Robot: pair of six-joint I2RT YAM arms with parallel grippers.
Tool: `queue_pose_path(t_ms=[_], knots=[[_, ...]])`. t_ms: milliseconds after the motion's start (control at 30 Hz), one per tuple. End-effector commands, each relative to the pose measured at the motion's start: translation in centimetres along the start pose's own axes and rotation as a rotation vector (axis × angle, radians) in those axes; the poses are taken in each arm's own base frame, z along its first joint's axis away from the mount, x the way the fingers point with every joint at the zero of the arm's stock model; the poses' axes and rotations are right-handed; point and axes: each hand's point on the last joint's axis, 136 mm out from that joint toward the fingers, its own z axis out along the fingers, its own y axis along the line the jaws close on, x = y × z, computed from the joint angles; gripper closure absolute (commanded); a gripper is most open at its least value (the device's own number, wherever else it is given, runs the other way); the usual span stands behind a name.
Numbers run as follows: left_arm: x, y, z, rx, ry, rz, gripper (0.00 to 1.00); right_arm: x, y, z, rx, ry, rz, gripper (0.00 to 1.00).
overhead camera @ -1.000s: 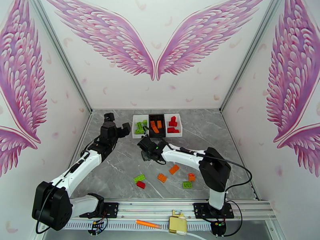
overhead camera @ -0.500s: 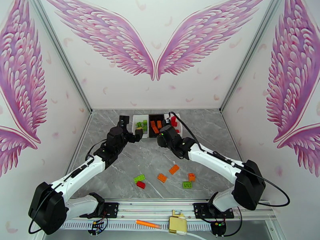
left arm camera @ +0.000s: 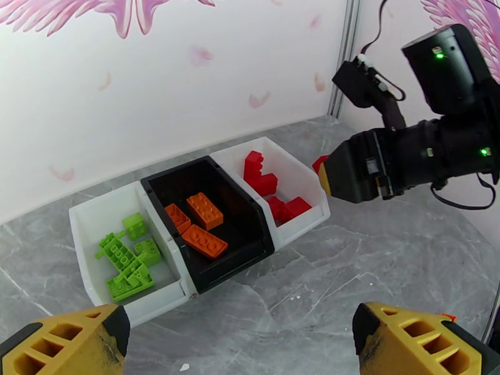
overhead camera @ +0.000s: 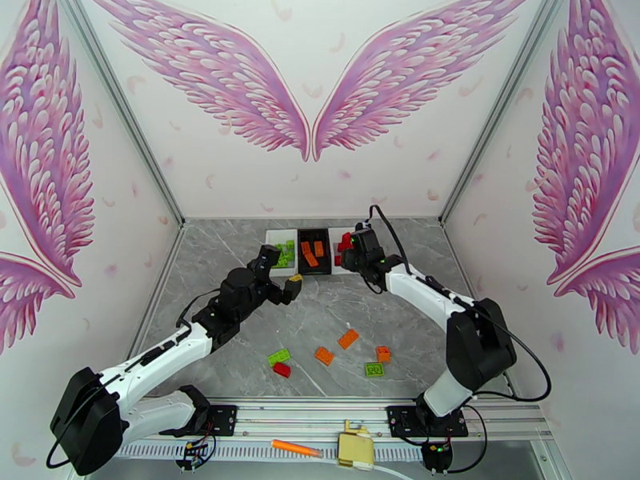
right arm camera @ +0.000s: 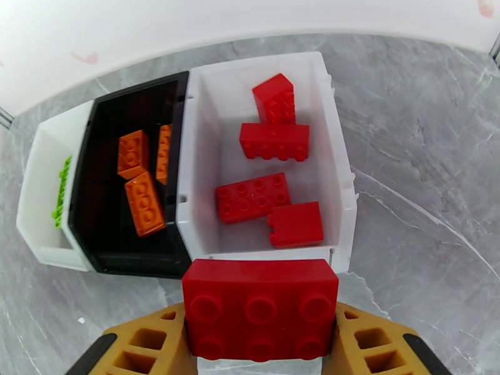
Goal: Sort the legos into containers by color
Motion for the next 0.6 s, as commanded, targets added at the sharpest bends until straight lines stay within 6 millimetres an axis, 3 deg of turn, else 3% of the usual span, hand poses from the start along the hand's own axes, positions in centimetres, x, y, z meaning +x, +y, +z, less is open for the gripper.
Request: queue_pose_path(t_ms=[0, 233, 333, 433, 567], knots=[[-0.3, -0.6, -0.5, 0.029, -0.022, 0.026, 0.01, -2.2, 1.0, 1.3, -0.049, -0.03, 0.002, 0.61], [0.0, -2.1, -0.7, 0.106, -0.016, 0.085, 0.01, -2.9, 1.4, 5.6, -0.052, -0.009, -0.01, 0.59], [-0.1, -2.4, -0.8, 0.121, -0.019, 0.094, 0.01, -3.5, 1.4, 6.6, -0.041, -0.009, -0.022, 0.58], [0.1, -2.6, -0.8, 0.13, -0.013, 0.105, 0.01, -4.2, 1.6, 6.4, -0.044, -0.018, -0.039, 0.52], [1.1, -3.5, -1.0, 0.184, 0.033, 0.176, 0.01, -4.6, 1.9, 4.4, -0.075, -0.038, -0.058, 0.31]])
